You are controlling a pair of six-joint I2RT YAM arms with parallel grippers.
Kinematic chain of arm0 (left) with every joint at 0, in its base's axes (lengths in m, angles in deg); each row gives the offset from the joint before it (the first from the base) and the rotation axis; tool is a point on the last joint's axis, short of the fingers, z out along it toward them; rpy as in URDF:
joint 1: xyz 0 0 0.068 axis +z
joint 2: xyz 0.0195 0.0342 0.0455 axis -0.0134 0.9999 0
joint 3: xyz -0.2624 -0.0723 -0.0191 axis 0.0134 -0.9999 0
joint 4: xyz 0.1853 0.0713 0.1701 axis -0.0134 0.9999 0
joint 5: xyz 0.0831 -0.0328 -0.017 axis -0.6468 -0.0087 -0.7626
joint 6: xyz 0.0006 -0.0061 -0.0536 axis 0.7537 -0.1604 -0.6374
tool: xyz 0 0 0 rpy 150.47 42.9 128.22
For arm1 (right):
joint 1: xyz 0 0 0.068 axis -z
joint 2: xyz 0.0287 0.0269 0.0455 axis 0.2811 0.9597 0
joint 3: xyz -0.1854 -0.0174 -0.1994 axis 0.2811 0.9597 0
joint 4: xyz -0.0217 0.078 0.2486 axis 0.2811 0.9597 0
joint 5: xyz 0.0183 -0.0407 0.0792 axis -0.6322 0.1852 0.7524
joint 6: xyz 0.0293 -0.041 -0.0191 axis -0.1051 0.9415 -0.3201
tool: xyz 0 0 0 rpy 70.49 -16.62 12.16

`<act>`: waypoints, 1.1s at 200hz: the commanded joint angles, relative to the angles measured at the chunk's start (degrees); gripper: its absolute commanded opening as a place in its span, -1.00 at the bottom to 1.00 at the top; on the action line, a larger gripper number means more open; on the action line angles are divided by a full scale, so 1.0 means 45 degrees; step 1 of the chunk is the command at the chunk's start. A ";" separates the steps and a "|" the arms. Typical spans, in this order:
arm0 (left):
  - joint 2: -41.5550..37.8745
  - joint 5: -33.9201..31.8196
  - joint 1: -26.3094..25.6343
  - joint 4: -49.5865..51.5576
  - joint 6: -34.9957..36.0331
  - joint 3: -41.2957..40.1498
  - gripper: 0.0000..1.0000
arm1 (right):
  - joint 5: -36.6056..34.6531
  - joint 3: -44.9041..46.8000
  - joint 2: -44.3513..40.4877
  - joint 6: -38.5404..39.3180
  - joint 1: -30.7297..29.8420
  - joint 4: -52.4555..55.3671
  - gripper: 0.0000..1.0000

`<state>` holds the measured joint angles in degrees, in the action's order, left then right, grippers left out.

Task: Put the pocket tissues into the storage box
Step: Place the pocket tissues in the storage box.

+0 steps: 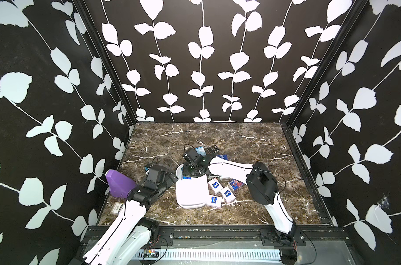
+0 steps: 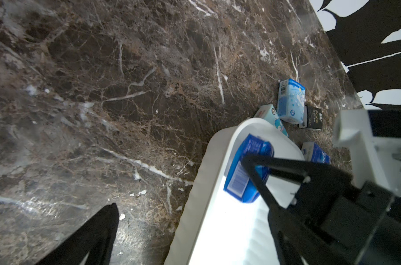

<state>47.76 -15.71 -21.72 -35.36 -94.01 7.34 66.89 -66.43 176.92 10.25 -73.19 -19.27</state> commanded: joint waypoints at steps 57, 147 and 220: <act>-0.0613 0.0243 0.0068 0.0389 -0.0437 -0.0551 0.98 | -0.0044 -0.1325 0.0684 -0.0180 -0.0006 0.0182 0.13; 0.0093 0.1335 0.0073 0.0347 0.0531 0.0301 0.97 | -0.0122 0.1561 -0.3260 0.0846 0.0256 -0.0734 0.37; 0.2687 0.2056 -0.0129 -0.0270 0.2143 0.1987 0.98 | -0.1439 0.6891 -0.7422 0.1019 0.2451 0.0666 0.52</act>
<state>57.23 -7.69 -21.90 -35.29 -88.29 13.33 64.20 -43.23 146.98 14.42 -65.69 -21.26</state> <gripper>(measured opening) 0.989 0.749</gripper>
